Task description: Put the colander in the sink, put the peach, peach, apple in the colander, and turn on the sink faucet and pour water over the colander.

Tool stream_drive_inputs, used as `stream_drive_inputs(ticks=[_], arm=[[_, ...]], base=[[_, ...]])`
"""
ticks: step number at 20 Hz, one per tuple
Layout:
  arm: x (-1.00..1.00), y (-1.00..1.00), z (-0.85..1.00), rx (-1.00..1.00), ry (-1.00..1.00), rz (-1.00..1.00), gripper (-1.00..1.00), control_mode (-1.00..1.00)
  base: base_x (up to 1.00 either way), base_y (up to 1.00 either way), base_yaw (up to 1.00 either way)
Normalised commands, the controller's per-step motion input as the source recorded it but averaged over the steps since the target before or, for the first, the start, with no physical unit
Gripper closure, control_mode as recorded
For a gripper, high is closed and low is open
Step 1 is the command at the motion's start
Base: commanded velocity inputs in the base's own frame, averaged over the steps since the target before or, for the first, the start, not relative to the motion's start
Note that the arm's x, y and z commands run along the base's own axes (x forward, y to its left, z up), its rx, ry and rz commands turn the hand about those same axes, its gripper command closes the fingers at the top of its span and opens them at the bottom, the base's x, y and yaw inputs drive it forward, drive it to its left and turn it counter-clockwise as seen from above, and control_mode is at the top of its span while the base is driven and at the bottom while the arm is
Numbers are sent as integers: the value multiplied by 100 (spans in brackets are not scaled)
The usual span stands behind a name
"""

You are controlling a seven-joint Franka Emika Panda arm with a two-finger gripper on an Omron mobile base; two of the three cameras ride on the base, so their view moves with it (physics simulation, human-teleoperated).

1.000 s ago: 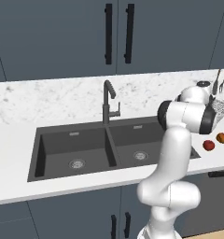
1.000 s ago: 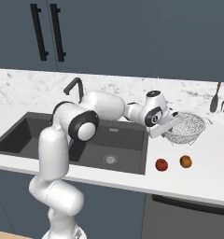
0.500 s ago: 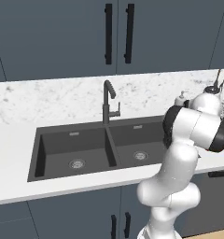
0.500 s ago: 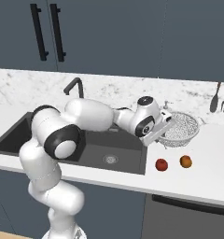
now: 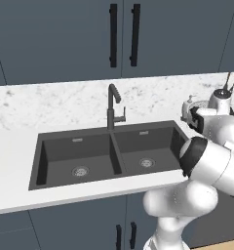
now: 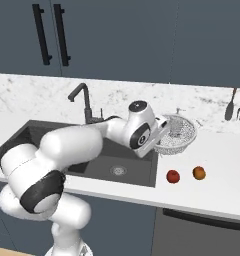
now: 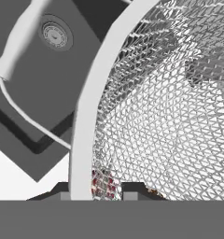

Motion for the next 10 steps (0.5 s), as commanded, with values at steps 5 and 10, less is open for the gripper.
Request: stream_drive_inputs(ticks=[5,10], arm=[[-57,63,28,0,12,8,100,-100],[-61,72,21,0,8,6,100,-100]], base=[[0,0,0],[0,0,0]])
